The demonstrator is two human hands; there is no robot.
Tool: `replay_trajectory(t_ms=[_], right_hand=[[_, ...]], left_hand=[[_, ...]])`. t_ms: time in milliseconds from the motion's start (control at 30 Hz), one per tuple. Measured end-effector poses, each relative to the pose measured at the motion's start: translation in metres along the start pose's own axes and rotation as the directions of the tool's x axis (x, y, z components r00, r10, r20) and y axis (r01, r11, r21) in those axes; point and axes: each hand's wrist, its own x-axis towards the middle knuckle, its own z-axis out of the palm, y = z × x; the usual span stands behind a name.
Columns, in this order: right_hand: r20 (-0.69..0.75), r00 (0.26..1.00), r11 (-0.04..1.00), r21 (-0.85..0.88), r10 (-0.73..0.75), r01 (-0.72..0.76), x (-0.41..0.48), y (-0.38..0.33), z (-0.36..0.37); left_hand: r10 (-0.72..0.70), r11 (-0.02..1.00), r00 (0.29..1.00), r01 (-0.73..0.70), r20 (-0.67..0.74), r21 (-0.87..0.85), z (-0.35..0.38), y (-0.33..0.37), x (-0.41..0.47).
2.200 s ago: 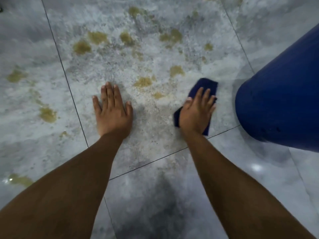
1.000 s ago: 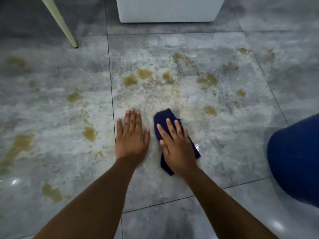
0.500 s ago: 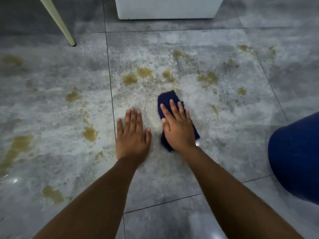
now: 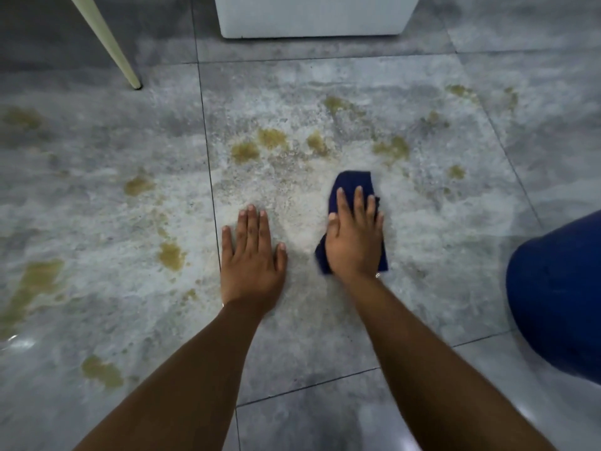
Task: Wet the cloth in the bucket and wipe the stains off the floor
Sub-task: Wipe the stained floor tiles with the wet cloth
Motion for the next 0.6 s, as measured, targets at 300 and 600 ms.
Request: replay_trajectory(t_ms=[300, 600], right_hand=[[-0.142, 0.858, 0.869, 0.08, 0.494, -0.488, -0.022, 0.058, -0.014], [-0.053, 0.942, 0.942, -0.027, 0.332, -0.334, -0.002, 0.022, -0.007]], left_hand=[[0.004, 0.999, 1.0, -0.004, 0.0, -0.037, 0.0, -0.002, 0.0], [-0.006, 0.998, 1.0, 0.005, -0.016, -0.061, -0.001, -0.001, 0.002]])
